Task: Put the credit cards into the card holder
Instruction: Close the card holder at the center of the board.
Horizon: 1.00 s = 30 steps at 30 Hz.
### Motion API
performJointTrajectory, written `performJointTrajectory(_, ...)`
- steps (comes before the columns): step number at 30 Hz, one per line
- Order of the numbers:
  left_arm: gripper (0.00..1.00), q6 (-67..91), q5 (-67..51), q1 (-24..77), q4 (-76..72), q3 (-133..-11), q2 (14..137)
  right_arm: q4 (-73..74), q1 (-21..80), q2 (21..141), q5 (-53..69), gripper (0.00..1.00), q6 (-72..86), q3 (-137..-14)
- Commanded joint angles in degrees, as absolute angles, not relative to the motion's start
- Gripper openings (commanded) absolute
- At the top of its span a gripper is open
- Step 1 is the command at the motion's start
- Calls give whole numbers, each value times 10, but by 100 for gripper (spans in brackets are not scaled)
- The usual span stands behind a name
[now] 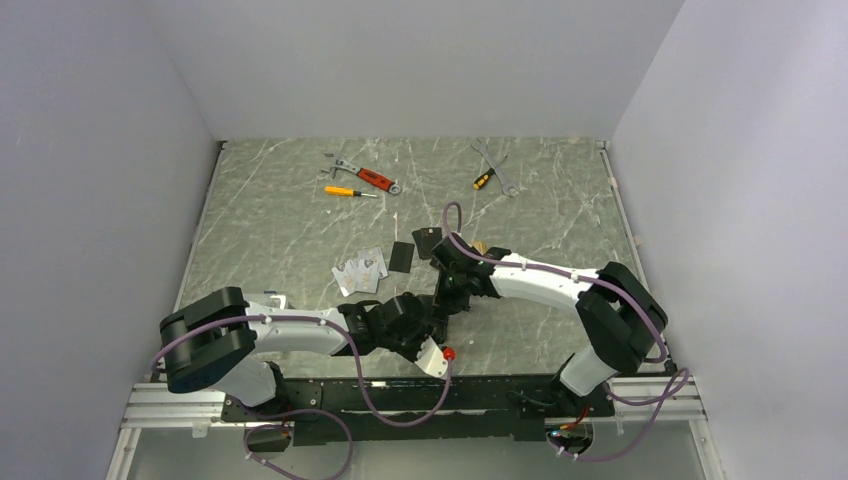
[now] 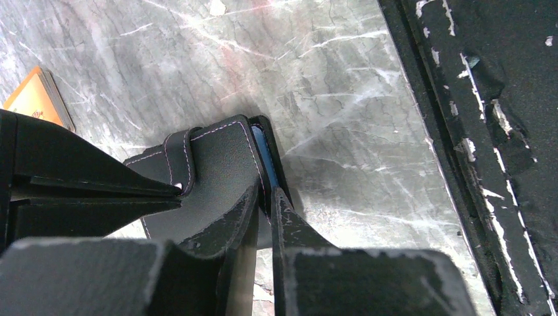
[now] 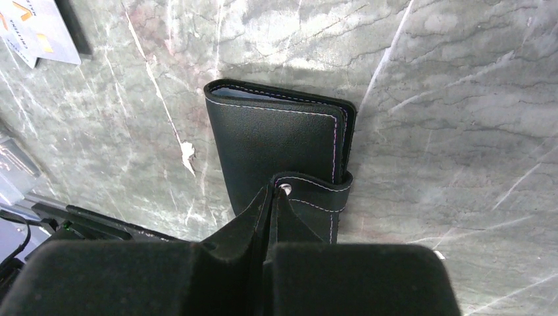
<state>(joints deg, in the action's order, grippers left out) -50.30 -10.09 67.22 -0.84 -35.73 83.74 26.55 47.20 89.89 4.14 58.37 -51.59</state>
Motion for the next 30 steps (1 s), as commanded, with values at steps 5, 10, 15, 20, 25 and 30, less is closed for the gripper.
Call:
performJointTrajectory(5, 14, -504, -124, 675, 36, -364, 836, 260, 476, 914, 36, 0, 582, -522)
performJointTrajectory(10, 13, -505, -122, 675, 37, -365, 836, 282, 476, 903, 18, 0, 578, -510)
performJointTrajectory(15, 13, -505, -123, 675, 40, -369, 839, 295, 475, 894, 10, 0, 576, -502)
performJointTrajectory(20, 12, -506, -122, 676, 42, -371, 842, 300, 475, 890, 6, 0, 573, -497)
performJointTrajectory(25, 12, -504, -123, 675, 44, -372, 841, 291, 475, 894, 16, 0, 569, -492)
performJointTrajectory(30, 11, -507, -122, 675, 46, -376, 844, 292, 475, 921, 22, 0, 561, -512)
